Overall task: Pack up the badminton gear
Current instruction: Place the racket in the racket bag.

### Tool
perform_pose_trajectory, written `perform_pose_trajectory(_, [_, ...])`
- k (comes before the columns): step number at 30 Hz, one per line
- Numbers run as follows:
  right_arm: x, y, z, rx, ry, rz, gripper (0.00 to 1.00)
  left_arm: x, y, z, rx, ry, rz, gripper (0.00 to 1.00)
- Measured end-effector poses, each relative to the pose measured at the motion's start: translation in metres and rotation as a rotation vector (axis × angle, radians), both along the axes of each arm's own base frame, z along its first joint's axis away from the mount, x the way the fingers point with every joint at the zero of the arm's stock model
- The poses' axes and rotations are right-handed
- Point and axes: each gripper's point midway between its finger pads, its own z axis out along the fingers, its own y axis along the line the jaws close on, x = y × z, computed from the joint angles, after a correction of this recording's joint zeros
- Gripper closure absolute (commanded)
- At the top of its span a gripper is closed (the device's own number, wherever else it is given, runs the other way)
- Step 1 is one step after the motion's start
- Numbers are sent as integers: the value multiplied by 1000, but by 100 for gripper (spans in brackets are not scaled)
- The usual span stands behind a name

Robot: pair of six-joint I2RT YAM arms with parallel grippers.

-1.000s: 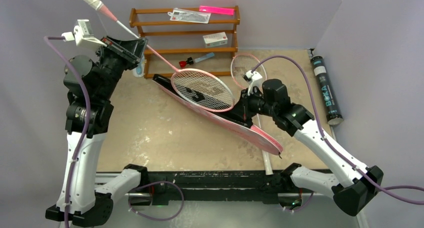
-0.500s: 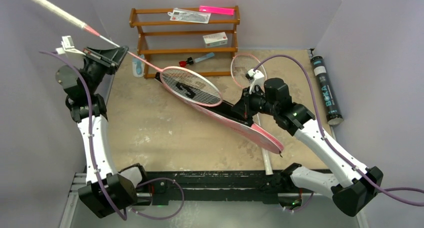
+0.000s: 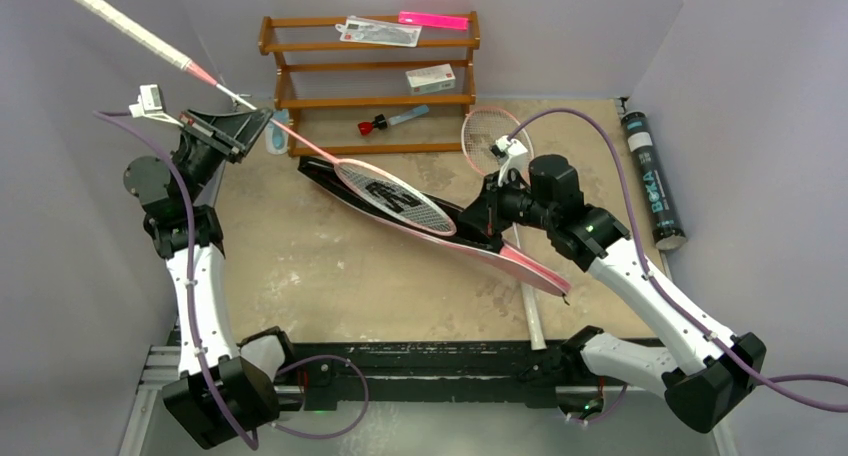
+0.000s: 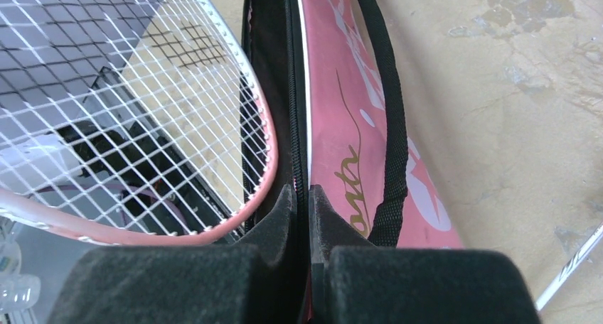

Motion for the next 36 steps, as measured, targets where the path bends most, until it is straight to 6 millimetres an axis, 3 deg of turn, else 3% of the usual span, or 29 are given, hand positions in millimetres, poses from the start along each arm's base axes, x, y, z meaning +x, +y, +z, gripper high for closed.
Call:
perform_pose_trajectory(14, [5,18,2,118,25,5,100,-2,-5,-48,-8,60,11,100])
perform_pose_trajectory(19, [5,20,-3,143,53,-7,100,2,-10,-77,-20,108,-2,100])
perform_pose_trajectory(27, [5,21,-17,161,92,-31,100,2,-55,-129,2,191,-80,100])
perform_pose_trajectory(36, [10,19,-19,170,89,-64,100,-4,-82,-179,35,287,-95,100])
